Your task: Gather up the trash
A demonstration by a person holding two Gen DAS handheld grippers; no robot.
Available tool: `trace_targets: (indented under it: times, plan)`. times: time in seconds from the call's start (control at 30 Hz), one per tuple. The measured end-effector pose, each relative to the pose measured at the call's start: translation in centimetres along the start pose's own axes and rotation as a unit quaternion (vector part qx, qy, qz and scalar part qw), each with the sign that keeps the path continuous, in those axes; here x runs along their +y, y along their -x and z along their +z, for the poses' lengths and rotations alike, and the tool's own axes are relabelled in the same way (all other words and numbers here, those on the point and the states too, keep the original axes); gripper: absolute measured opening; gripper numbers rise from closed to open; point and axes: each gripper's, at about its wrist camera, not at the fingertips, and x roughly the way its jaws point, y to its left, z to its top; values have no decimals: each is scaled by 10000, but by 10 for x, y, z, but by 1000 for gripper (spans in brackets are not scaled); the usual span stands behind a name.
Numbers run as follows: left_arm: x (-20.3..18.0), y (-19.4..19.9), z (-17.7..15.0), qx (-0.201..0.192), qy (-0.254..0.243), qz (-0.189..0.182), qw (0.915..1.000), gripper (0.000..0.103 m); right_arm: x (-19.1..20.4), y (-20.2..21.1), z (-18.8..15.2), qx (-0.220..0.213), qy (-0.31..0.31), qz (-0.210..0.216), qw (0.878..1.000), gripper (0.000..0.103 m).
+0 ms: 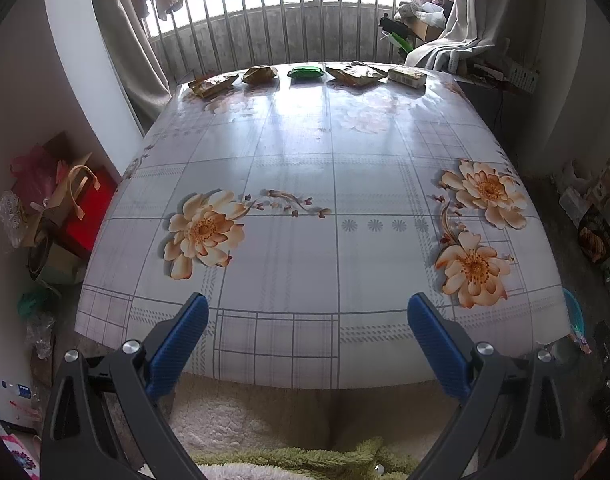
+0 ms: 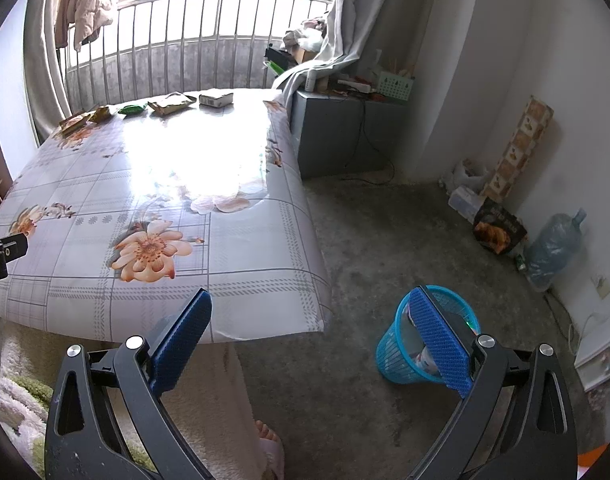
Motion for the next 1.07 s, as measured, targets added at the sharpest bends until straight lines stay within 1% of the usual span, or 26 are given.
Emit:
trace_targets:
  times: [0.73, 1.07]
  plan:
    - [1, -3, -1, 53, -25, -10, 10000, 98, 1, 0, 0, 0, 2, -4, 10000, 95]
    - [0, -7, -1, 176, -58, -78, 9998, 98, 1, 0, 1, 6, 1, 1, 10000, 95]
